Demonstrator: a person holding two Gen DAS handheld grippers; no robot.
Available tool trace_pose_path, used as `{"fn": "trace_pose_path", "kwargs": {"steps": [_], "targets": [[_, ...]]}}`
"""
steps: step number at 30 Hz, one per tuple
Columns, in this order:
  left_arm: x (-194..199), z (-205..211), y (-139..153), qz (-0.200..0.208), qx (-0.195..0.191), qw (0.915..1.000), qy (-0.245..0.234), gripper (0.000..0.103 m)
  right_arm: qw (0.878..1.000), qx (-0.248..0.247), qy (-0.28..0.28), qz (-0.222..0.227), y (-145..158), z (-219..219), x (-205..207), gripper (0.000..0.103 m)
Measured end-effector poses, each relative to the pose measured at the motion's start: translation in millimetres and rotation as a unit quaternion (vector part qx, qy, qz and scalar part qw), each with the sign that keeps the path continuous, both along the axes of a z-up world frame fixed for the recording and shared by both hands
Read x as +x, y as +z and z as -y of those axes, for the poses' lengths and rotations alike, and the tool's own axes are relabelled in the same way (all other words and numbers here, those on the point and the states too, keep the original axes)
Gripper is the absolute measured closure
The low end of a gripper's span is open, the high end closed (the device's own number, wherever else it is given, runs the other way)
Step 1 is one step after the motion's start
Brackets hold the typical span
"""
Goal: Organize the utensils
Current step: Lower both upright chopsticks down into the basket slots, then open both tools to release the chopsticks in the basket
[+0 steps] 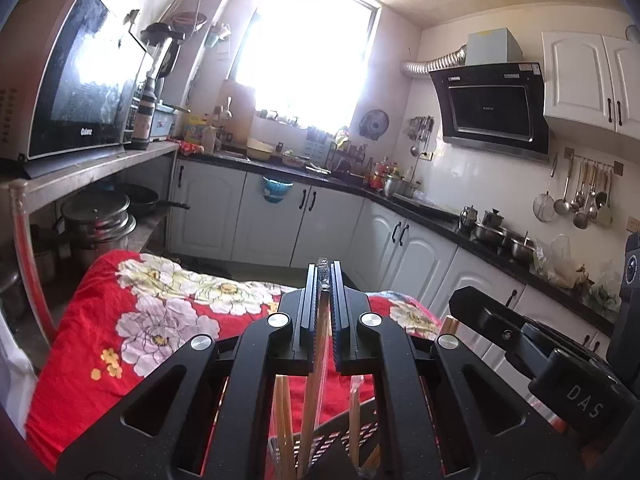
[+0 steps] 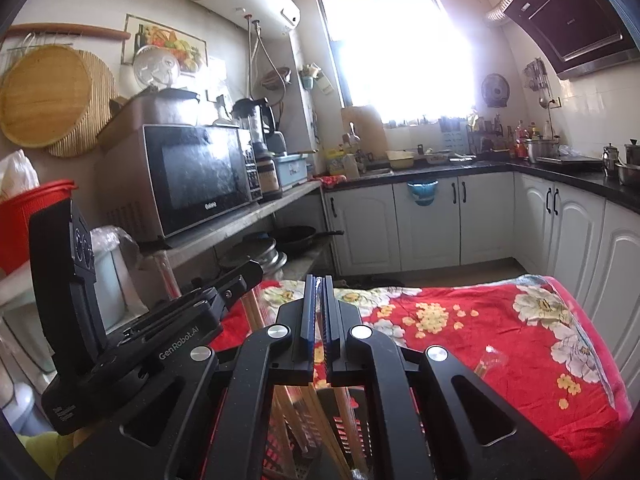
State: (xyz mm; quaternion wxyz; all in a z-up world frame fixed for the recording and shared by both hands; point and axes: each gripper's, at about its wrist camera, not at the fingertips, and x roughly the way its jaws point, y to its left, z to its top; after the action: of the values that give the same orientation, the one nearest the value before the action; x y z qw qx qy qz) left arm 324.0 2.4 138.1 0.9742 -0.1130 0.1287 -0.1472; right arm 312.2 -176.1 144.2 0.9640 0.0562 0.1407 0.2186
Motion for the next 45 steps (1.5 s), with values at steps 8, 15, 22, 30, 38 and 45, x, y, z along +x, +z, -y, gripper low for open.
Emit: {"fn": "trace_pose_path", "kwargs": {"steps": [8, 15, 22, 30, 38, 45], "targets": [[-0.2, 2.3, -17.1, -0.012, 0.011, 0.9998, -0.010, 0.100, 1.000, -0.016, -0.015, -0.017, -19.4, 0.4, -2.0, 0.099], [-2.5, -0.1, -27.3, -0.032, 0.008, 0.9994, -0.010, 0.100, 0.999, -0.025, -0.030, -0.022, -25.4, 6.5, -9.0, 0.099], [-5.2, -1.3, -30.6, -0.047, 0.009, 0.9988, -0.010, 0.100, 0.998, -0.016, -0.038, -0.037, -29.0, 16.5, -12.6, 0.086], [-10.2, -7.9, -35.6, -0.081, -0.007, 0.9966, -0.010, 0.089, 0.998, -0.019, -0.043, -0.041, -30.8, 22.1, -22.4, 0.077], [-19.7, -15.8, -37.1, -0.095, -0.021, 0.9952, -0.009, 0.074, 0.998, -0.021, -0.047, -0.040, -31.4, 27.0, -32.1, 0.066], [-28.8, -17.2, -36.5, -0.100, -0.025, 0.9945, -0.014, 0.063, 0.998, -0.024, -0.050, -0.040, -33.4, 31.9, -42.3, 0.063]]}}
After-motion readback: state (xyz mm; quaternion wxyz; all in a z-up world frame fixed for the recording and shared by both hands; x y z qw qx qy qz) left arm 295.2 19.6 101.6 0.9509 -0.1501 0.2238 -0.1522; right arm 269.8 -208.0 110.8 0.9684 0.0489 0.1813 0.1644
